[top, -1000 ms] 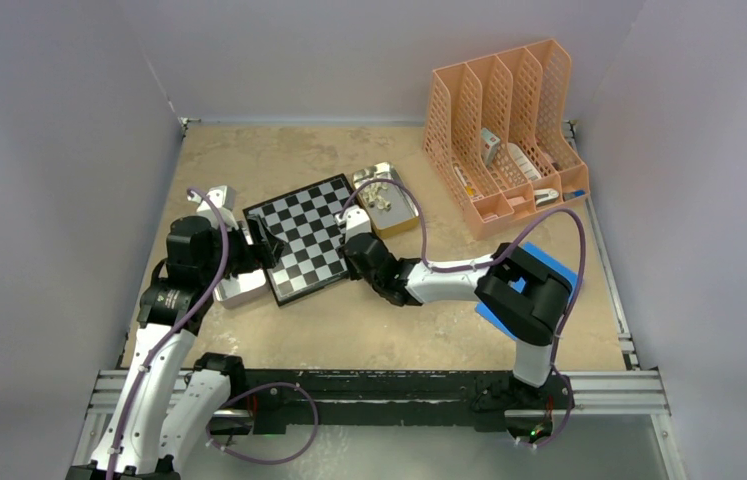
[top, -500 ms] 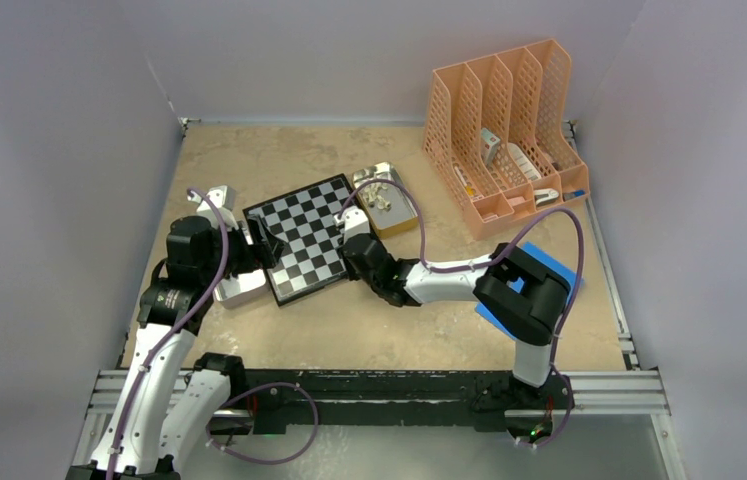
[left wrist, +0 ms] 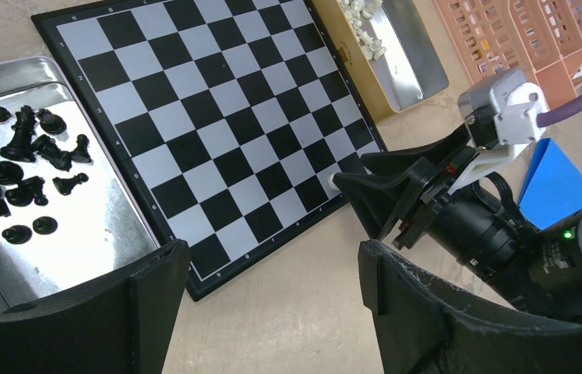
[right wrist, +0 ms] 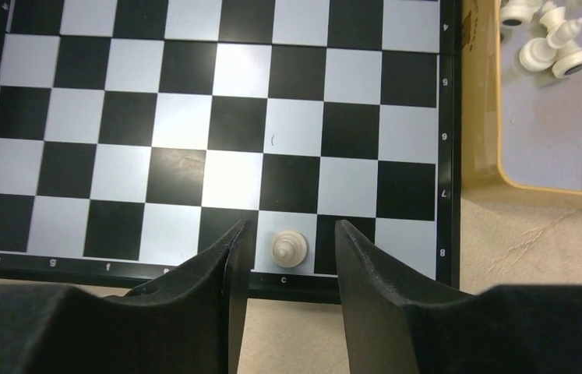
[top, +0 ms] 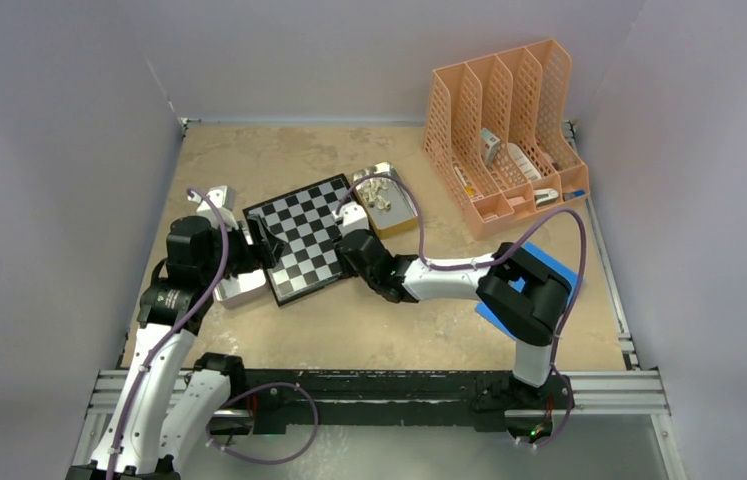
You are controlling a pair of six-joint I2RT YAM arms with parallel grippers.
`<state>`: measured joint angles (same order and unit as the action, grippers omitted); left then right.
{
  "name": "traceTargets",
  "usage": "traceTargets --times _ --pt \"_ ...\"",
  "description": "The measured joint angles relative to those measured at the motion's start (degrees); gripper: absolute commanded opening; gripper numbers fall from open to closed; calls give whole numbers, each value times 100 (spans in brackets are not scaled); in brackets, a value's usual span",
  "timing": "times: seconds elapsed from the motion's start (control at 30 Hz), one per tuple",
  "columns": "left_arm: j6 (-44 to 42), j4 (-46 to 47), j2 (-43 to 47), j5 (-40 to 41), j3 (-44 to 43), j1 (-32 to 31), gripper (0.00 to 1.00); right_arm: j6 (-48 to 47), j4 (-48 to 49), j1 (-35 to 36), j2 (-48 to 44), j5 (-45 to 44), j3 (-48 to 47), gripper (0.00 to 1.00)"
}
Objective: Set up the chess pieces on the board
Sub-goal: Place the chess piece on the chessboard, then pick up the chess piece from the storage box.
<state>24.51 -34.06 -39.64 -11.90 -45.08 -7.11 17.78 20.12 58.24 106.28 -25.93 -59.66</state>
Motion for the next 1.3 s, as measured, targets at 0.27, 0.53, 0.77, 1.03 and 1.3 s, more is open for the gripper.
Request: traceTargets --times 0.27,0.53,0.77,1.03,1.3 --pt "-2 4 -72 -70 0 0 79 -9 -208 -125 -590 13 -138 42" --pt "-2 11 -138 -232 0 0 79 -50 -227 -990 -841 55 -525 34" --pt "-4 9 -173 -350 0 0 79 -142 -310 -1657 -468 118 -1108 31" --pt "-4 11 -149 -417 0 0 79 -254 -568 -2087 592 557 -1873 34" --pt "-4 11 -122 -426 0 0 79 -382 -914 -2164 1349 647 -2269 35"
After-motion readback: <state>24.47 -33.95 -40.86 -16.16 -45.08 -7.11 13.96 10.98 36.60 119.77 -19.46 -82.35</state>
